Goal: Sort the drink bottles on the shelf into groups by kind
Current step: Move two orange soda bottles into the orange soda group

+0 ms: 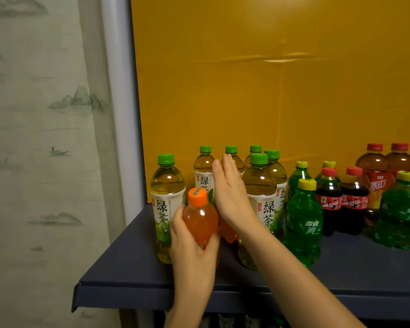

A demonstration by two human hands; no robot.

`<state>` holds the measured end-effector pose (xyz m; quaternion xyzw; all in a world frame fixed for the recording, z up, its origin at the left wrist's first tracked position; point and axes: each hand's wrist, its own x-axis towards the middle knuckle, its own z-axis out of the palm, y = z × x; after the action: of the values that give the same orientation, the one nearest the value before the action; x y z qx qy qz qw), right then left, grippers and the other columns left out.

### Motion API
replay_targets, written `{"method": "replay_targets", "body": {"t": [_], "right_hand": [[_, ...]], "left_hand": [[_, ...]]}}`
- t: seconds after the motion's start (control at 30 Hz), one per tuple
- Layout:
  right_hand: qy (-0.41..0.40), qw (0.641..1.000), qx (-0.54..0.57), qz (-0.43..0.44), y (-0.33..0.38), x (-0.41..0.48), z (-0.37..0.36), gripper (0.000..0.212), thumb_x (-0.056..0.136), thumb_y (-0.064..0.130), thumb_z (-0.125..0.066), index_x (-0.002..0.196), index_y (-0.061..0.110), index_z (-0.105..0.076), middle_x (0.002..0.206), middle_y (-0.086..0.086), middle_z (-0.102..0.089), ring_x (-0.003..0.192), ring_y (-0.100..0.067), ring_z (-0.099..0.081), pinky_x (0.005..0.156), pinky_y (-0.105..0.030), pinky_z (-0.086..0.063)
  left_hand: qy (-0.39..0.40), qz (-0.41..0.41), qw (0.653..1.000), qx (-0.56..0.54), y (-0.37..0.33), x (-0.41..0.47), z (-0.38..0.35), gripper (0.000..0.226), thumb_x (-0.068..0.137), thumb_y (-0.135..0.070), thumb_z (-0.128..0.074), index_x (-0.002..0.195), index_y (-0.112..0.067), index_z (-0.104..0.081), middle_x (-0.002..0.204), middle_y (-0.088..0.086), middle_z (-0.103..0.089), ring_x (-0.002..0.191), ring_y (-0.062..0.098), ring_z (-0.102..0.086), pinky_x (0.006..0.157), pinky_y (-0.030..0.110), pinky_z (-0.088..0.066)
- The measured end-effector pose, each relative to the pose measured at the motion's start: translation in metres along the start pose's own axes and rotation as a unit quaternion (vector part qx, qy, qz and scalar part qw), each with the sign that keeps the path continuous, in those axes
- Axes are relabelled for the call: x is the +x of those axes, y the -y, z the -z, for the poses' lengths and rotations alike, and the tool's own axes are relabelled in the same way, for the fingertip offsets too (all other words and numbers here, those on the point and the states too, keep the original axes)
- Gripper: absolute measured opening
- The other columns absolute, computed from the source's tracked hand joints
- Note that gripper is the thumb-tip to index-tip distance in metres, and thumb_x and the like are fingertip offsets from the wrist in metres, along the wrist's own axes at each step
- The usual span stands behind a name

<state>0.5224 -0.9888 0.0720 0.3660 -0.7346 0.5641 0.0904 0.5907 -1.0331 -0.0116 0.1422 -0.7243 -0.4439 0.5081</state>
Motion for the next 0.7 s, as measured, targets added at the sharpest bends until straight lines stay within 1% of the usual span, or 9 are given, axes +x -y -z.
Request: {"method": "replay_targets", "body": {"t": [0.1,0.2,0.3,0.37,0.47,0.53,0.57,0.63,0.7], "right_hand": [[-0.033,0.999,-0.031,0.008,-0.007,0.004,-0.011,0.057,0.1,0.028,-0.026,0.147,0.01,0.0,0.158,-0.004,0.008,0.144,-0.012,0.012,0.113,-0.023,0.008],[-0.075,0.994,-0.075,0.023,-0.015,0.005,-0.021,0.061,0.098,0.017,-0.031,0.146,0.008,0.005,0.157,-0.005,0.016,0.143,-0.015,0.018,0.105,-0.017,0.012],[-0.097,0.989,-0.114,0.011,-0.022,0.007,-0.033,0.066,0.095,0.009,-0.035,0.146,0.006,0.005,0.156,-0.007,0.017,0.144,-0.018,0.018,0.101,-0.016,0.013],[-0.118,0.985,-0.126,0.0,-0.027,0.008,-0.04,0.068,0.093,0.007,-0.037,0.146,0.005,0.005,0.157,-0.008,0.017,0.144,-0.019,0.017,0.103,-0.016,0.012],[-0.153,0.979,-0.134,-0.016,-0.032,0.005,-0.047,0.072,0.092,0.007,-0.041,0.147,0.008,0.006,0.157,-0.003,0.018,0.145,-0.018,0.005,0.112,-0.02,-0.007],[-0.17,0.975,-0.139,-0.038,-0.035,0.002,-0.049,0.075,0.092,0.008,-0.043,0.147,0.013,0.007,0.157,0.001,0.018,0.143,-0.015,-0.011,0.106,-0.021,-0.021],[-0.177,0.974,-0.136,-0.049,-0.036,0.001,-0.05,0.077,0.092,0.008,-0.044,0.147,0.015,0.009,0.157,0.002,0.017,0.142,-0.013,-0.014,0.104,-0.019,-0.022],[-0.195,0.97,-0.127,-0.076,-0.038,0.001,-0.054,0.081,0.091,0.007,-0.047,0.147,0.017,0.011,0.159,0.0,0.004,0.142,-0.015,-0.018,0.105,-0.022,-0.025],[-0.228,0.959,-0.133,-0.105,-0.039,0.002,-0.06,0.086,0.088,0.009,-0.052,0.147,0.019,0.01,0.155,-0.006,-0.022,0.136,-0.023,-0.034,0.104,-0.034,-0.034]], "left_hand": [[0.005,0.025,1.0,-0.014,-0.002,-0.009,0.025,0.078,0.065,-0.028,-0.077,0.128,-0.034,-0.032,0.125,-0.007,-0.044,0.111,0.013,-0.044,0.085,0.026,-0.035],[0.003,0.04,0.999,-0.034,-0.003,-0.011,0.047,0.082,0.048,-0.042,-0.071,0.119,-0.042,-0.028,0.119,-0.01,-0.044,0.108,0.011,-0.044,0.086,0.029,-0.037],[-0.014,0.053,0.997,-0.058,0.0,-0.008,0.065,0.083,0.042,-0.04,-0.071,0.117,-0.04,-0.035,0.122,-0.004,-0.051,0.11,0.02,-0.052,0.091,0.038,-0.044],[-0.029,0.043,0.996,-0.069,0.002,-0.005,0.076,0.078,0.043,-0.035,-0.072,0.114,-0.04,-0.04,0.118,-0.001,-0.055,0.107,0.022,-0.055,0.087,0.036,-0.047],[-0.032,0.028,0.994,-0.1,0.006,0.006,0.092,0.066,0.045,-0.031,-0.073,0.102,-0.047,-0.043,0.104,-0.016,-0.056,0.096,0.012,-0.058,0.074,0.022,-0.045],[-0.019,0.028,0.991,-0.131,0.011,0.015,0.101,0.068,0.044,-0.041,-0.085,0.098,-0.05,-0.045,0.096,-0.022,-0.061,0.09,0.005,-0.06,0.068,0.015,-0.047],[-0.013,0.026,0.989,-0.143,0.015,0.02,0.106,0.071,0.039,-0.05,-0.086,0.097,-0.051,-0.046,0.092,-0.027,-0.063,0.087,0.0,-0.062,0.063,0.011,-0.049],[0.002,0.031,0.987,-0.159,0.023,0.033,0.114,0.079,0.023,-0.062,-0.077,0.096,-0.056,-0.049,0.089,-0.035,-0.063,0.084,-0.008,-0.062,0.062,0.012,-0.05],[0.028,0.049,0.983,-0.177,0.03,0.045,0.121,0.084,0.012,-0.072,-0.074,0.092,-0.063,-0.049,0.091,-0.03,-0.065,0.085,-0.003,-0.063,0.071,0.019,-0.047]]}}
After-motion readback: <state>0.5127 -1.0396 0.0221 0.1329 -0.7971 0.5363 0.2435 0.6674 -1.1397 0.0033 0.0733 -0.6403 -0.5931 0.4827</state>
